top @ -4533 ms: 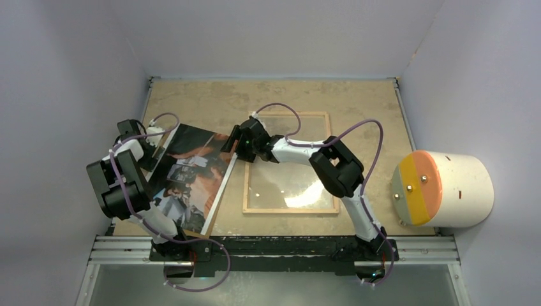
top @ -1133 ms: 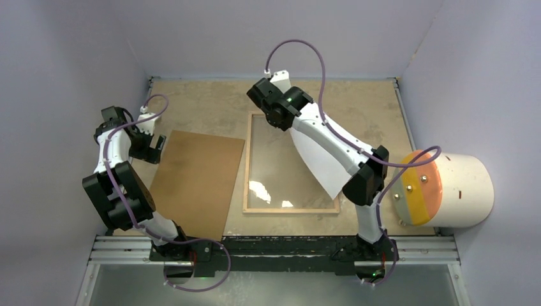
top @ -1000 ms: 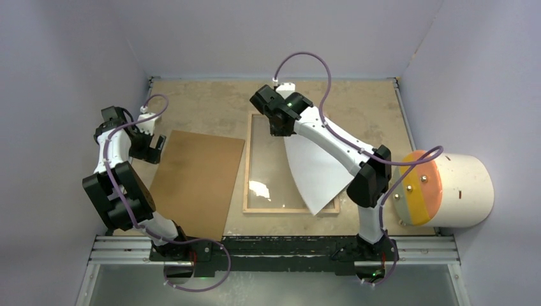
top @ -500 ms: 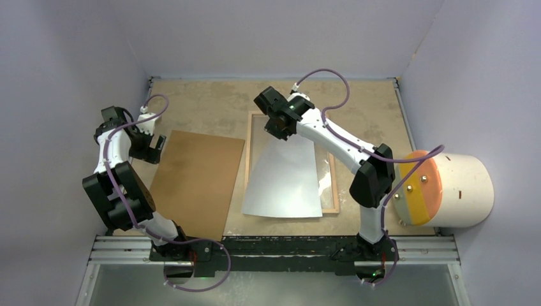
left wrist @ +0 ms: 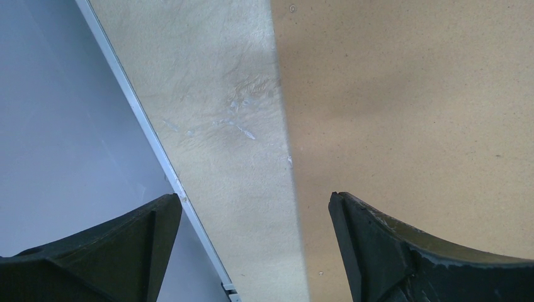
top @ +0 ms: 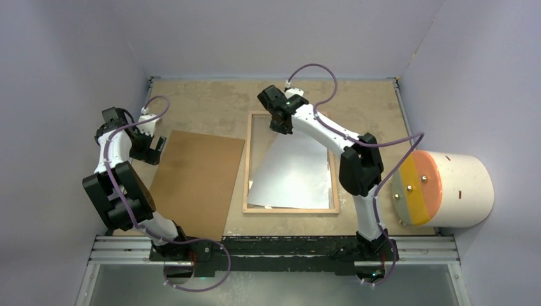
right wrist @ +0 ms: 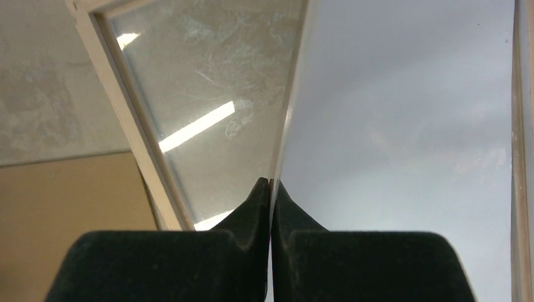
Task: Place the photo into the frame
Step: Turn over the photo from the photo frame.
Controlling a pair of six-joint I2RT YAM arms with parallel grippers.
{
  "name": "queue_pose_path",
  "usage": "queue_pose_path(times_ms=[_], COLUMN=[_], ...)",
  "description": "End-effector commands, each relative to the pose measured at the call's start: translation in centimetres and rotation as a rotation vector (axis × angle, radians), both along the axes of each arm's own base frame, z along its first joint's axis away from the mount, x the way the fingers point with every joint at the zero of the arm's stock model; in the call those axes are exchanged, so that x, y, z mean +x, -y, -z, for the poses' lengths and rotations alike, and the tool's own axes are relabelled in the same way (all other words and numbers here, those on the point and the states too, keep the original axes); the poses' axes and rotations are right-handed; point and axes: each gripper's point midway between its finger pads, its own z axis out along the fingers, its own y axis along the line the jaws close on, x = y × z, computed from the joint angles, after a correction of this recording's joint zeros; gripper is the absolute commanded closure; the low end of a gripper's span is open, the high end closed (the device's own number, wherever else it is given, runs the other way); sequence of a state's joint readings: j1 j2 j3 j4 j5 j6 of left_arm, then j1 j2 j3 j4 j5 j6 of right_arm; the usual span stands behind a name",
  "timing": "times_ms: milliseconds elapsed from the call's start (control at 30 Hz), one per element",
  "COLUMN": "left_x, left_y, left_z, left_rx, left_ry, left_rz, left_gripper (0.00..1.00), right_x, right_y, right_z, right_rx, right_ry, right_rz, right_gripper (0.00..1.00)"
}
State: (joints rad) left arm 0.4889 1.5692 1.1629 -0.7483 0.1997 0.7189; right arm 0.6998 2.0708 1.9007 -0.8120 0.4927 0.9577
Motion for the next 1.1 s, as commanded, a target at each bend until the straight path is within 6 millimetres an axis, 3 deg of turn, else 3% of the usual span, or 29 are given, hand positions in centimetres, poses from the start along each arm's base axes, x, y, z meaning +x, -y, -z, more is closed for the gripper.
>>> queue_pose_path(times_ms=[0, 367, 400, 433, 500, 533, 600, 667, 867, 967, 1067], left_x=[0.2, 0.2, 0.2, 0.1, 0.1, 0.1, 0.0, -0.1, -0.2, -0.3, -0.3], left_y=[-0.3, -0.2, -0.2, -0.1, -0.2, -0.2, -0.2, -0.2, -0.5, -0.7, -1.2], left_z=[-0.4, -0.4, -0.3, -0.2, -0.2, -0.1, 0.0, 0.0, 0.3, 0.7, 1.0], left_rx=[0.026, 0.021, 0.021, 0.018, 0.02, 0.022, 0.022, 0.023, 0.04, 0.048, 0.066], left_ry=[0.019, 0.018, 0.015, 0.012, 0.01, 0.01, 0.004, 0.002, -0.011, -0.024, -0.031], left_rz=[0.015, 0.018, 0.02, 0.02, 0.022, 0.023, 0.023, 0.026, 0.031, 0.031, 0.023], left_gripper=[0.05, 0.05, 0.05, 0.05, 0.05, 0.05, 0.04, 0.04, 0.03, 0.03, 0.03], right_x=[-0.1, -0.4, -0.5, -0.7, -1.1, -1.3, -1.4, -1.4, -0.6, -1.1, -2.0], right_y=[-1.0, -1.6, -1.8, -1.9, -2.4, -2.6, -2.8, -3.0, -4.4, -5.0, -6.9], right_z=[-0.9, -0.5, -0.1, 0.3, 0.9, 1.1, 1.1, 0.6, -2.1, -2.9, -3.5], right_rx=[-0.018, 0.003, 0.003, 0.001, 0.016, 0.023, 0.039, 0.058, 0.134, 0.165, 0.217], right_ry=[0.006, -0.006, -0.019, -0.034, -0.063, -0.076, -0.078, -0.071, 0.003, 0.0, 0.023], right_rz=[-0.132, -0.177, -0.191, -0.206, -0.234, -0.243, -0.239, -0.23, -0.233, -0.244, -0.271], right_gripper=[1.0, 1.0, 0.97, 0.85, 0.45, 0.32, 0.15, 0.04, 0.01, 0.01, 0.01])
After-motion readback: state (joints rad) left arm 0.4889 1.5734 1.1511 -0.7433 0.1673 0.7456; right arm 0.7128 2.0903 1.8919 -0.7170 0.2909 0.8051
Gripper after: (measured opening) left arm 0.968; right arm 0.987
